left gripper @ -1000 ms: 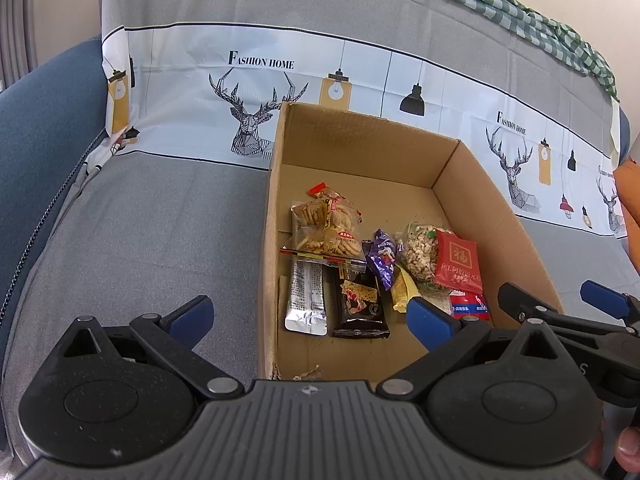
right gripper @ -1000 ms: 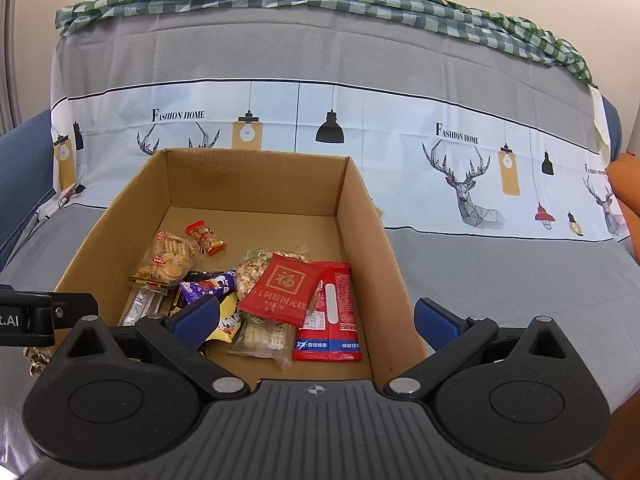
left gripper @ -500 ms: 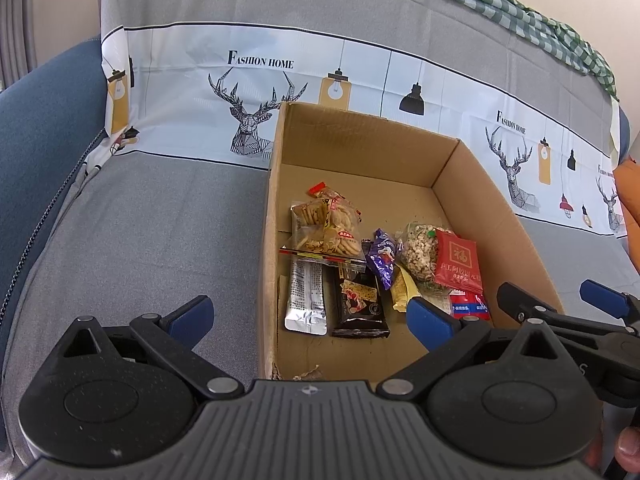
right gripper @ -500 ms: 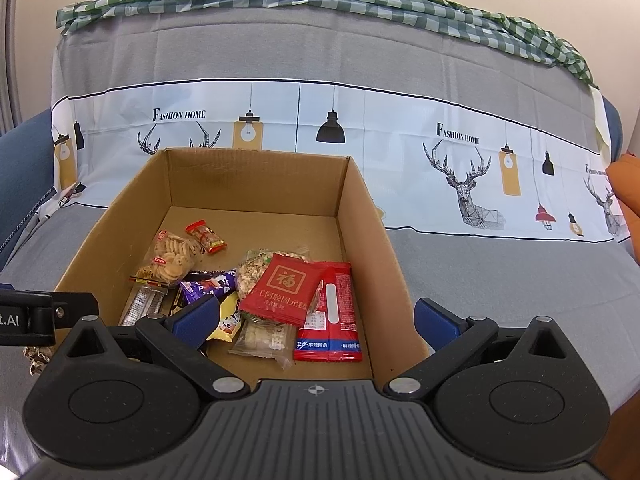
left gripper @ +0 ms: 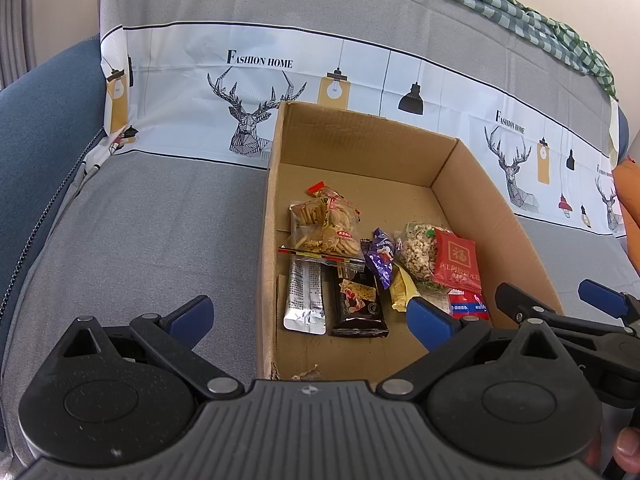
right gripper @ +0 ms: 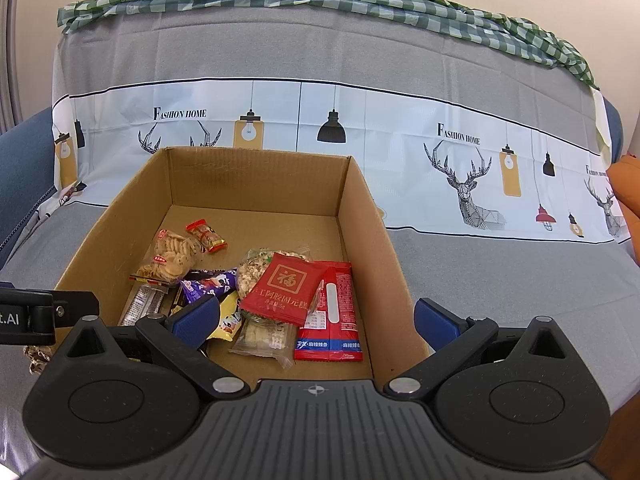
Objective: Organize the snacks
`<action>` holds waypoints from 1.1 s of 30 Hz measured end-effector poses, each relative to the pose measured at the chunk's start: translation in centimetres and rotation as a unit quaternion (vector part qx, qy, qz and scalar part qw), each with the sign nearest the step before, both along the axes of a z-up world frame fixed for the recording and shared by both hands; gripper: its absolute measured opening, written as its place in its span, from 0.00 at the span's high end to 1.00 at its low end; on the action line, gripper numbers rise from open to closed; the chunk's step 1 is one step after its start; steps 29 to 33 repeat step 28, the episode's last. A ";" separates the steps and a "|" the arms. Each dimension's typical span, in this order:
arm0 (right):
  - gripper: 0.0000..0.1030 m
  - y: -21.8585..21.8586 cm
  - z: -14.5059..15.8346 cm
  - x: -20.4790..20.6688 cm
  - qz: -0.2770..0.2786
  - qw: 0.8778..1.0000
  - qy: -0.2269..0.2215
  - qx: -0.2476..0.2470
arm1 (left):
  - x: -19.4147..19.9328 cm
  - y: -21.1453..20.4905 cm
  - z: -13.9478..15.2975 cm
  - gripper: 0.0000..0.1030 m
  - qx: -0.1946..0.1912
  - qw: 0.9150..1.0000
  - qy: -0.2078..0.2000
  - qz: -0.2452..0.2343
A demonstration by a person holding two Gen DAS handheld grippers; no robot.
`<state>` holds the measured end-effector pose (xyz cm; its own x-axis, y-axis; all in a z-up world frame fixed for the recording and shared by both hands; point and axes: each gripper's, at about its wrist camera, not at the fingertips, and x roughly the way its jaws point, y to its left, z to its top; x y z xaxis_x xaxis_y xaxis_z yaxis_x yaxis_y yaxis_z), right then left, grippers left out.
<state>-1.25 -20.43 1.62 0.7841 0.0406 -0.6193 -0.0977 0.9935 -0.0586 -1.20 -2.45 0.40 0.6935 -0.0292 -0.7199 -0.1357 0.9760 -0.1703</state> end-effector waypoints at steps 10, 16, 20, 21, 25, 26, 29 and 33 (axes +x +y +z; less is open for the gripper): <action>0.01 -0.2 -0.2 0.2 0.004 1.000 0.002 -0.002 | 0.0 -0.2 -0.1 0.01 0.000 1.000 0.000 -0.006; 0.01 -0.3 -0.2 0.2 0.005 1.000 0.000 -0.001 | 0.0 -0.1 -0.1 0.01 -0.001 1.000 0.000 -0.006; 0.01 -0.3 -0.2 0.2 0.005 1.000 0.001 0.000 | 0.0 -0.2 -0.1 0.01 -0.002 1.000 0.001 -0.008; 0.01 -0.3 -0.2 0.2 0.005 1.000 0.001 0.001 | 0.0 -0.2 -0.1 0.01 -0.002 1.000 0.001 -0.008; 0.01 -0.3 -0.1 0.2 0.006 1.000 0.000 0.001 | -0.1 -0.3 -0.1 0.01 -0.001 1.000 -0.002 -0.012; 0.01 -0.3 -0.1 0.2 0.007 1.000 0.000 0.001 | -0.2 -0.4 -0.1 0.01 0.000 1.000 -0.006 -0.016; 0.01 -0.3 -0.1 0.2 0.008 1.000 0.000 0.002 | -0.2 -0.6 0.0 0.01 0.008 1.000 -0.008 -0.018; 0.01 -0.3 -0.1 0.2 0.008 1.000 0.000 0.002 | -0.2 -0.6 0.0 0.01 0.008 1.000 -0.008 -0.018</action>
